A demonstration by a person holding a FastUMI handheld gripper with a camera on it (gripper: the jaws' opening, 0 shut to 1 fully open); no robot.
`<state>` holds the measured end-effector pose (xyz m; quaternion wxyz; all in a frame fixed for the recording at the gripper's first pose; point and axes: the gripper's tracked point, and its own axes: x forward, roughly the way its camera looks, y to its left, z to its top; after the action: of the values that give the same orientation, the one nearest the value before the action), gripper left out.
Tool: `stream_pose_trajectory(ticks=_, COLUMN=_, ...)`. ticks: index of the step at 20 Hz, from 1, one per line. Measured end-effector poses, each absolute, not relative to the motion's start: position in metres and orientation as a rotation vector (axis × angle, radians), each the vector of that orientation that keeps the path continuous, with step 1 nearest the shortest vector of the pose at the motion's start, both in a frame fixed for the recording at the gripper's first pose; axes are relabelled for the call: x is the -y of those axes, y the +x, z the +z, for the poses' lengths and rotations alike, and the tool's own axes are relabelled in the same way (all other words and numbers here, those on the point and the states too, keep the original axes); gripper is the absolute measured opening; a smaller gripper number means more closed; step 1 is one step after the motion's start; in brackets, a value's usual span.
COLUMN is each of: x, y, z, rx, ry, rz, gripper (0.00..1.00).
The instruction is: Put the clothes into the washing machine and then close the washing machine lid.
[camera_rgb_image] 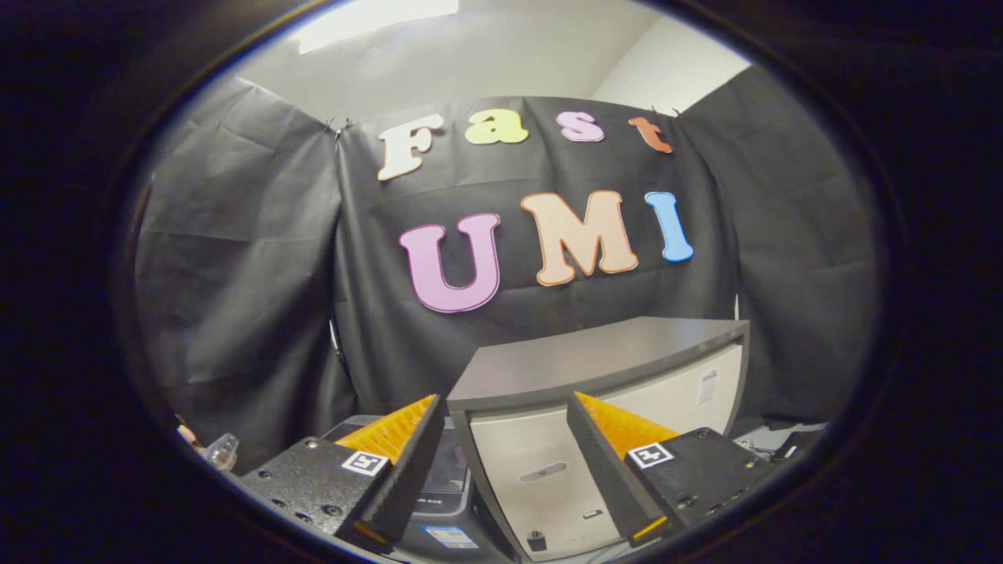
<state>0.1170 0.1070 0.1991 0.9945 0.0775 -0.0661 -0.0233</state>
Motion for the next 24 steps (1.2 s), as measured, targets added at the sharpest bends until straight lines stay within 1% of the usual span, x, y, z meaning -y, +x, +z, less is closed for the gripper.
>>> stream_pose_trajectory(ticks=3, x=-0.079, y=0.096, z=0.185, rx=0.172, ry=0.144, rz=-0.028, gripper=0.95)
stream_pose_trajectory(ticks=7, x=-0.048, y=0.072, z=0.155, rx=0.191, ry=0.011, rz=0.000, gripper=0.95)
stream_pose_trajectory(ticks=12, x=-0.036, y=0.054, z=0.099, rx=0.122, ry=0.048, rz=0.050, gripper=0.95)
stream_pose_trajectory(ticks=19, x=-0.008, y=0.037, z=0.033, rx=0.053, ry=0.092, rz=0.053, gripper=0.95)
stream_pose_trajectory(ticks=24, x=-0.001, y=0.047, z=0.038, rx=0.075, ry=0.174, rz=0.080, gripper=0.95)
